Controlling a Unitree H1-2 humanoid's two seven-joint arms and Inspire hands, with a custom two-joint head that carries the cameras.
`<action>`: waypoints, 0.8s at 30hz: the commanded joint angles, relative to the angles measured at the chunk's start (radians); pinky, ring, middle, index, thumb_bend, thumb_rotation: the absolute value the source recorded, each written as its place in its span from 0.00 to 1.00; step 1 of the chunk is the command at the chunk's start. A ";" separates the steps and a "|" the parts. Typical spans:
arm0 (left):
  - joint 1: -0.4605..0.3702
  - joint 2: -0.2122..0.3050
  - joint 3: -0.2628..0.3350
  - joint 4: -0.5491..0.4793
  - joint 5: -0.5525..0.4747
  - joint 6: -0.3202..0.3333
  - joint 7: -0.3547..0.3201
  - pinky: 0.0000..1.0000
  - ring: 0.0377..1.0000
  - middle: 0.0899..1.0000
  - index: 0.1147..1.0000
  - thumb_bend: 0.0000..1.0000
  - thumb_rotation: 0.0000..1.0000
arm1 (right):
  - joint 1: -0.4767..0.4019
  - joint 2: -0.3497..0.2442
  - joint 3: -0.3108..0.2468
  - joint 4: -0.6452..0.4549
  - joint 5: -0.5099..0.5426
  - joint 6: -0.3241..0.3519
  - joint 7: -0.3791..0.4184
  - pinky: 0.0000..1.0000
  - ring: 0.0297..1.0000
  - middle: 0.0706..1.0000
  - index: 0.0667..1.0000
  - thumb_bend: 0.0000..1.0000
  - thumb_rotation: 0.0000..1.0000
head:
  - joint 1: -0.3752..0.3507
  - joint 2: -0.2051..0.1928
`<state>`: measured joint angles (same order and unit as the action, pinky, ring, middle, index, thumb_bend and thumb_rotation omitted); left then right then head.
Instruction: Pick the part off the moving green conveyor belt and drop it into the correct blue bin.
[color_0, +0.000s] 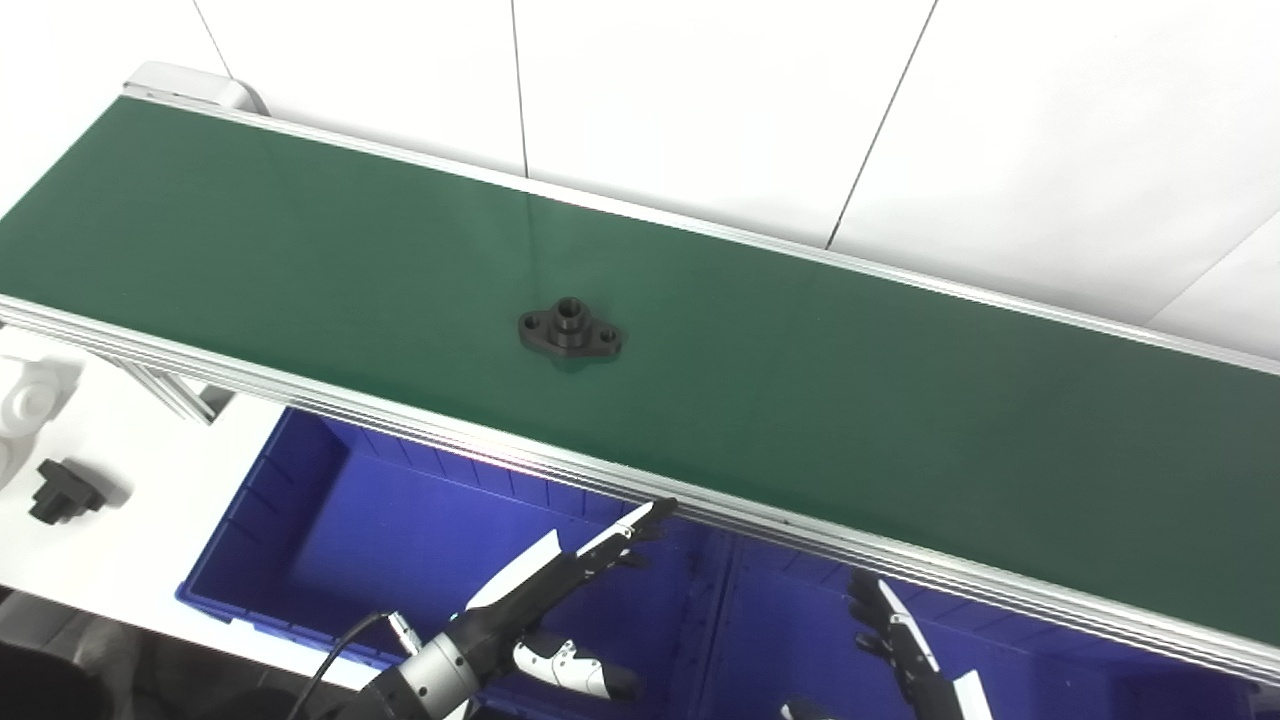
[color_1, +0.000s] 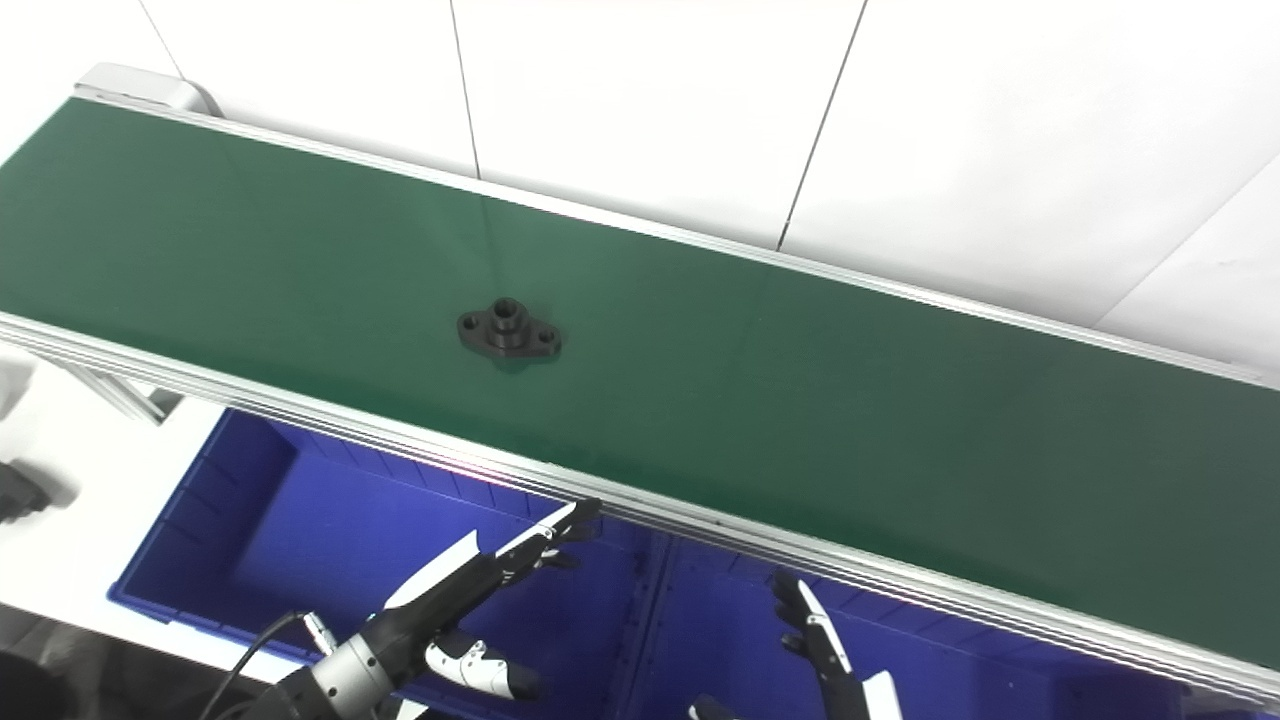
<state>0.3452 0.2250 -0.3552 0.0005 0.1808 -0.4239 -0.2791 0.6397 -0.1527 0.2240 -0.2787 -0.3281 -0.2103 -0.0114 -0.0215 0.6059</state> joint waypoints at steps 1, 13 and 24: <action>-0.009 0.007 -0.002 -0.013 -0.003 -0.044 0.016 0.90 0.98 1.00 1.00 0.81 0.70 | 0.009 0.014 -0.010 -0.032 0.024 -0.085 -0.028 0.81 0.87 0.89 0.90 0.73 0.41 | -0.025 0.004; -0.010 0.021 0.002 -0.021 -0.024 -0.044 0.008 0.97 1.00 1.00 1.00 0.82 0.70 | -0.002 0.061 -0.047 -0.167 0.107 -0.140 -0.043 0.80 0.83 0.83 0.84 0.77 0.42 | -0.142 0.026; -0.027 0.046 -0.002 -0.021 -0.046 -0.044 -0.009 1.00 1.00 1.00 1.00 0.82 0.71 | -0.171 0.077 -0.099 -0.310 0.028 0.026 0.012 0.77 0.82 0.84 0.86 0.79 0.38 | -0.227 0.040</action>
<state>0.3303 0.2610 -0.3548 0.0004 0.1565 -0.4246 -0.2831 0.4867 -0.0827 0.1313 -0.5531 -0.2908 -0.2059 -0.0076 -0.2484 0.6458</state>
